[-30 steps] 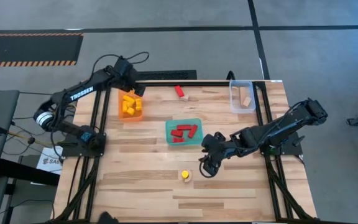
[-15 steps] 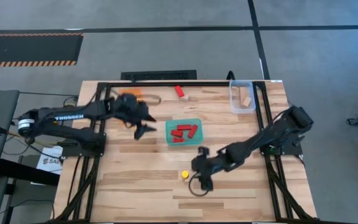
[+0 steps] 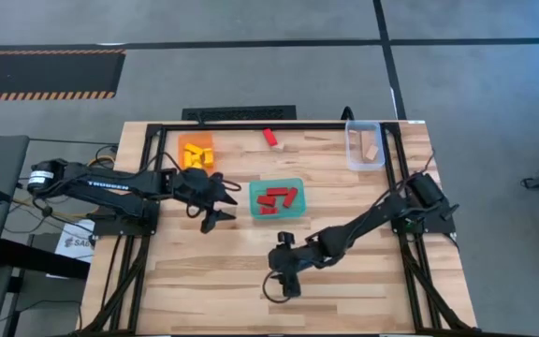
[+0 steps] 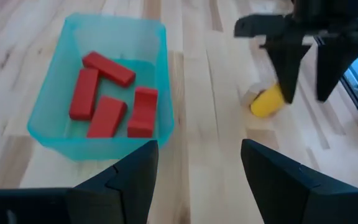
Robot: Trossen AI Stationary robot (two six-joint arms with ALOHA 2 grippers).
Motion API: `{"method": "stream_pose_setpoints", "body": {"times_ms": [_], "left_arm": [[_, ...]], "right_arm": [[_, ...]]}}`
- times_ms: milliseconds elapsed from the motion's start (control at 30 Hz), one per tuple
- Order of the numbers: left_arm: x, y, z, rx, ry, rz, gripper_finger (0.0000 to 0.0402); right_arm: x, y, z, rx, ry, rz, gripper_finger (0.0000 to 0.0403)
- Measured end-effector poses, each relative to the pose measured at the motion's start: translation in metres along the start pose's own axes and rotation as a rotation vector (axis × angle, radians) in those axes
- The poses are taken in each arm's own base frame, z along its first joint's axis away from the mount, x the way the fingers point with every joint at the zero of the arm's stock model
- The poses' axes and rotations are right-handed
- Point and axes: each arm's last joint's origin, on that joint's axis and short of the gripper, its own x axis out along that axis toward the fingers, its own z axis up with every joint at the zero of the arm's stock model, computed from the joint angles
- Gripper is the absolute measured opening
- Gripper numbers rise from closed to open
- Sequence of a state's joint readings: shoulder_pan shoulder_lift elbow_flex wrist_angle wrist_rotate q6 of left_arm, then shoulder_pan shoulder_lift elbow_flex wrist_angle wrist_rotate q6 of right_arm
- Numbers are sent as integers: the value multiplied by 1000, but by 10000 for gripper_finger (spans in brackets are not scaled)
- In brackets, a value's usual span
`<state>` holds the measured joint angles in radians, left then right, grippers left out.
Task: Sort & place blocks by color
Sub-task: Put the yellow block into the orange bin
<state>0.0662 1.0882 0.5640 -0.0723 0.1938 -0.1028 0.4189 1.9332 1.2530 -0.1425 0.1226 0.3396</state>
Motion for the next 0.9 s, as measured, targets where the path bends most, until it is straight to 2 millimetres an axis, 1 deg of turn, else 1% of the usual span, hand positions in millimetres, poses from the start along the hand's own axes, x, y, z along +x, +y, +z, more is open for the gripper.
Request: {"method": "stream_pose_setpoints", "body": {"times_ms": [133, 300, 400, 500, 633, 733, 900], "left_arm": [[0, 0, 3, 12, -34, -3, 217], [0, 0, 4, 19, -45, 12, 217], [0, 0, 5, 21, -47, 17, 217], [0, 0, 5, 29, -47, 21, 217], [1, 1, 4, 37, -43, 45, 217], [2, 2, 4, 37, -45, 47, 217], [2, 2, 6, 34, -66, 64, 217]], "right_arm": [[2, -6, 3, -20, 11, 8, 240], [-4, -9, 11, -37, -21, 9, 240], [-9, -10, 10, -25, 11, 0, 240], [-9, -11, 5, 26, 60, -12, 240], [-9, -15, 0, 23, 114, -32, 240], [-10, -16, -3, 61, 154, -44, 240], [-5, -18, -7, 69, 170, -65, 240]]}}
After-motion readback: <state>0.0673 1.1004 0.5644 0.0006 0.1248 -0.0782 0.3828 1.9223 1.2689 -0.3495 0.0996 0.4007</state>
